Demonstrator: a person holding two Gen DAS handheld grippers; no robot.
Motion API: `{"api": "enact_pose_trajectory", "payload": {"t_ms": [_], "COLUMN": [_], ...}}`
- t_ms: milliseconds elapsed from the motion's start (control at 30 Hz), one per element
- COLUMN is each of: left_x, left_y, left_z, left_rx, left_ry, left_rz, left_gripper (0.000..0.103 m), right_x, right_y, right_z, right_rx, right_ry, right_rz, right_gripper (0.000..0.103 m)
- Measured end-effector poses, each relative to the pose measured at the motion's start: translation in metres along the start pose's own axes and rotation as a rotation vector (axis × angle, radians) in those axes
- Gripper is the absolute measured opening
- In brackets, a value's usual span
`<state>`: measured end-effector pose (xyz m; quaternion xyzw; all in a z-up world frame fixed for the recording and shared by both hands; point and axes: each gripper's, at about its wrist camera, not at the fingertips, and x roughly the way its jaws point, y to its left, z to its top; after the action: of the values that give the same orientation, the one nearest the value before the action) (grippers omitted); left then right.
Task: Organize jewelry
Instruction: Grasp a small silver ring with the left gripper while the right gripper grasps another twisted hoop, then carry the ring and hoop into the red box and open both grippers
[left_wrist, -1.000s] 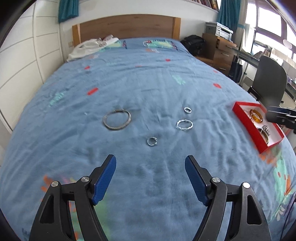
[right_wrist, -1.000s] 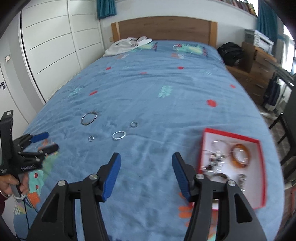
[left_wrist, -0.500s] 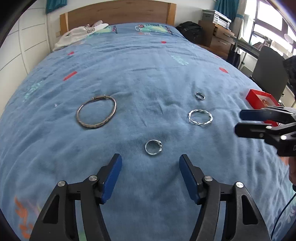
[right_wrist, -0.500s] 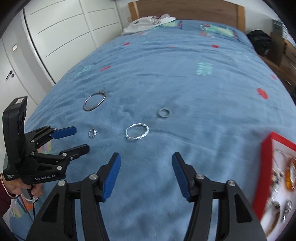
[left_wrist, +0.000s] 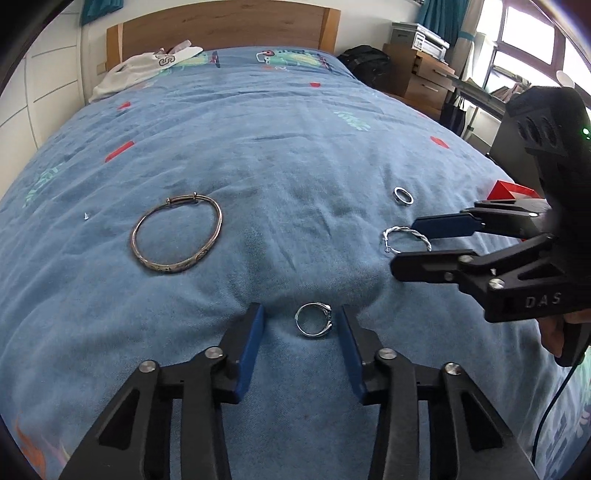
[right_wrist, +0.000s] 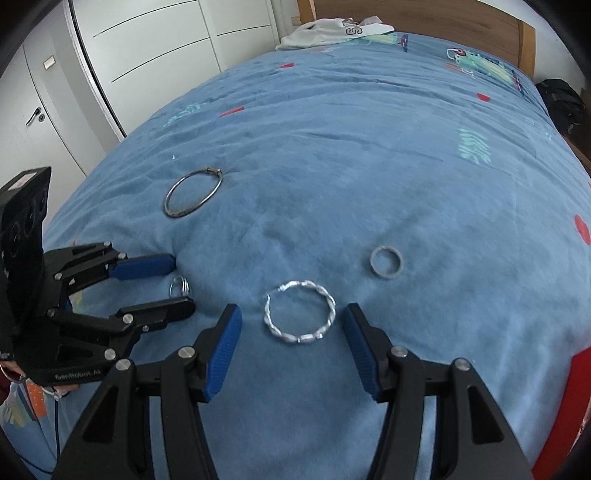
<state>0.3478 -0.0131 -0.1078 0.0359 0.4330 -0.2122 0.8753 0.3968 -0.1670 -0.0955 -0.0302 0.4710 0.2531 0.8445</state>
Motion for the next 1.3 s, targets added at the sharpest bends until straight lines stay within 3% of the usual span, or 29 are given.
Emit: {"api": "enact_pose_trajectory", "payload": {"t_ms": [100,167,233,533,700,1067,1300], "left_x": [-0.001,-0.001,-0.001,-0.016,-0.039,-0.065,-0.049], "left_y": [-0.001,-0.003,-0.006,-0.007,-0.020,-0.125,-0.215], "left_z": [-0.002,-0.002,-0.002,0.001,0.012,0.055,0.071], "left_rx": [0.000,0.010,0.018,0.009,0.021,0.114,0.205], "left_ry": [-0.002,0.000,0.000,0.006,-0.014,-0.075,-0.054], "left_rz": [-0.014,-0.018,-0.012,-0.004,-0.021,-0.144,-0.262], "left_gripper": [0.023,0.019,0.019,0.019,0.018,0.019,0.018], "right_x": [0.003,0.005,0.004,-0.015,-0.056,-0.194,-0.245], "right_y": [0.001,0.003,0.002,0.002,-0.003,-0.076,-0.133], "right_z": [-0.001,-0.003,-0.003,-0.006,-0.017,-0.061,-0.107], "right_rx": [-0.006,-0.023,-0.021,-0.004,0.020,0.094,0.140], "right_ry": [-0.005,-0.004,-0.007,-0.034,-0.074,-0.147,-0.121], "right_rz": [-0.008,-0.017,-0.017,-0.014,-0.033,-0.212,-0.291], "right_gripper": [0.054,0.047,0.038,0.038,0.038,0.038,0.038]}}
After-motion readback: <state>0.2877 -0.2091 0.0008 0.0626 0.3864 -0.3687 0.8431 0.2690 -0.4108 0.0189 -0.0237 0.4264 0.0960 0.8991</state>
